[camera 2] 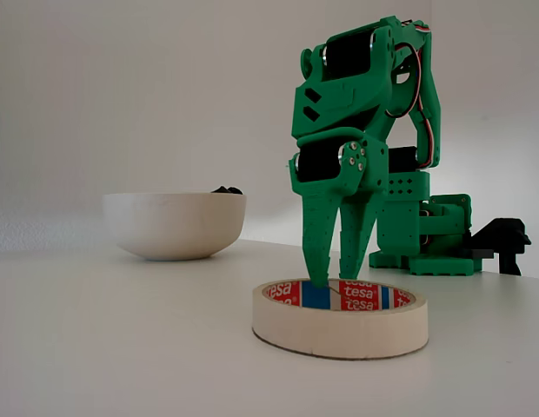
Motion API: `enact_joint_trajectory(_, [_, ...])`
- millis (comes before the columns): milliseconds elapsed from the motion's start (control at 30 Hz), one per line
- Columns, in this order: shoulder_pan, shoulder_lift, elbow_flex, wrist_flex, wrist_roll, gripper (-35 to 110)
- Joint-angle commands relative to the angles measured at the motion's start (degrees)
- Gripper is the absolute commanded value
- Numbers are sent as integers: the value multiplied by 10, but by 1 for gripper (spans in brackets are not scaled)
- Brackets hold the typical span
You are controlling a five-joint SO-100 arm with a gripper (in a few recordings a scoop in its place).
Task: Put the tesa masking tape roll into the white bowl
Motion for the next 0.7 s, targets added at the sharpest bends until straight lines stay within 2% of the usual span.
enact_joint_trajectory(0, [-17, 9, -31, 2, 11, 13])
enact_joint_trajectory(333, [-33, -9, -30, 11, 17, 8])
enact_joint_trajectory(667, [-37, -11, -30, 14, 16, -8])
